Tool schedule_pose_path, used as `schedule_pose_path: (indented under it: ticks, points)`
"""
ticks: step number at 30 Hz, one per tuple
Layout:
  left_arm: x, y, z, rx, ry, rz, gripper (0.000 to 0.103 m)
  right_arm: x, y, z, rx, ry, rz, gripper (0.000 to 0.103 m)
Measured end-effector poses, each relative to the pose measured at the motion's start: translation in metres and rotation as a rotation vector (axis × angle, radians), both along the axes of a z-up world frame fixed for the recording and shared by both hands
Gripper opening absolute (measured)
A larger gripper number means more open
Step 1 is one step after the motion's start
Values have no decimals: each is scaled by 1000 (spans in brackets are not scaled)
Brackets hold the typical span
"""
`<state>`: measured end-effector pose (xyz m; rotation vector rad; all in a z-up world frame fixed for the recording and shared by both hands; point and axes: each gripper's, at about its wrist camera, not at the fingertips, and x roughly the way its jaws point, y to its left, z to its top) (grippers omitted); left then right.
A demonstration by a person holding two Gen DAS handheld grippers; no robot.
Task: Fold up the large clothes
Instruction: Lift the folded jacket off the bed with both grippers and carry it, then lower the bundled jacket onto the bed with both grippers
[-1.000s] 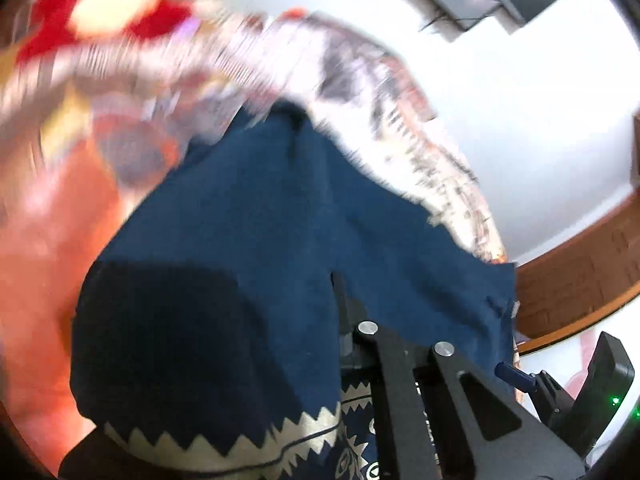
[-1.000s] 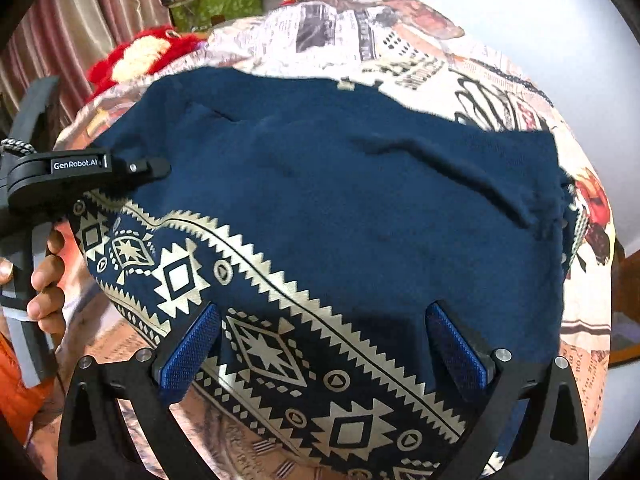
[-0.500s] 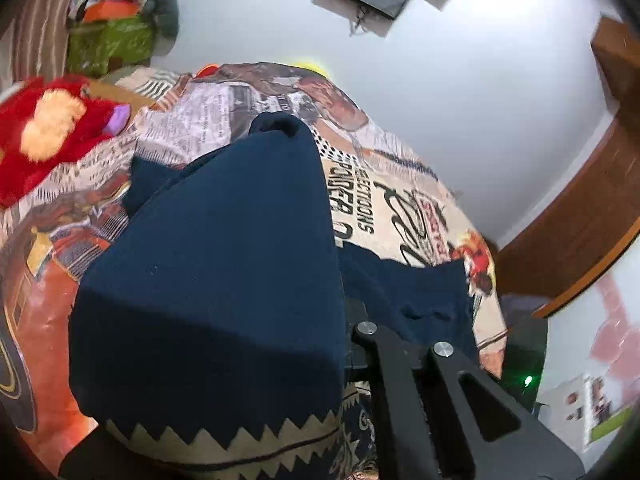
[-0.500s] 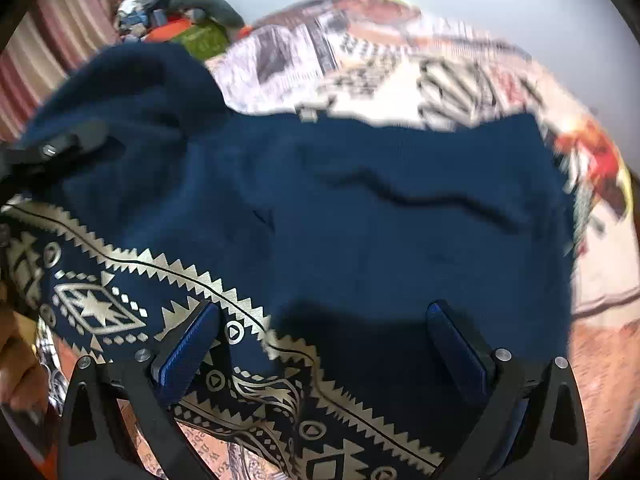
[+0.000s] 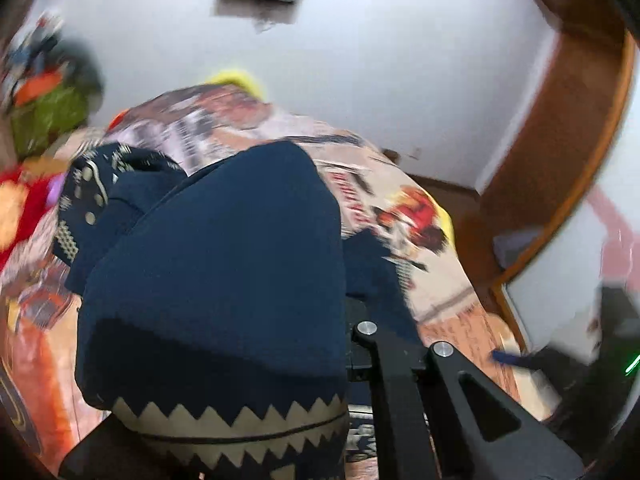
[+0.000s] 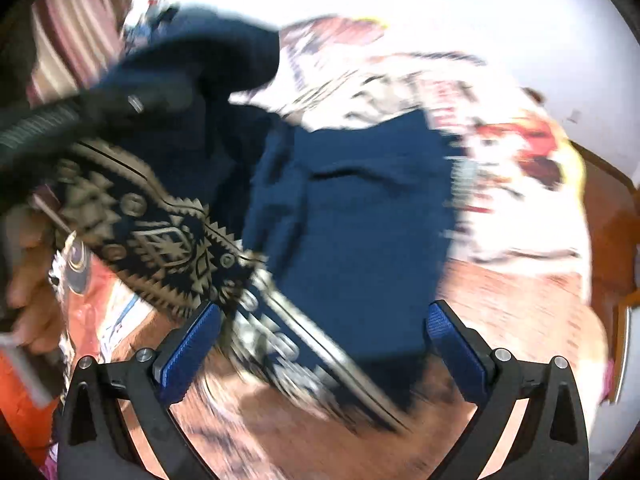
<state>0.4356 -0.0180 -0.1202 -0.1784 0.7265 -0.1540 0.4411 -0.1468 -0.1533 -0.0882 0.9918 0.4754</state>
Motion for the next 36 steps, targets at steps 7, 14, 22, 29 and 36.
schedule_pose_path:
  ticks: [7,14,22,29,36]
  points:
    - [-10,-94,-67,97,225,-302,6,-26,-85,40,38,-55,-179,103]
    - [-16,-85,-93,53,343,-301,6,-51,-108,52,61,-72,-206,103]
    - [-45,-64,-70,45,325,-326,41,-48,-109,48,106,-69,-209,103]
    - [-74,-34,-38,-1,264,-337,46,-42,-101,53,138,-66,-207,103]
    - [-72,22,-13,-2,158,-212,59,-30,-65,64,156,-85,-151,103]
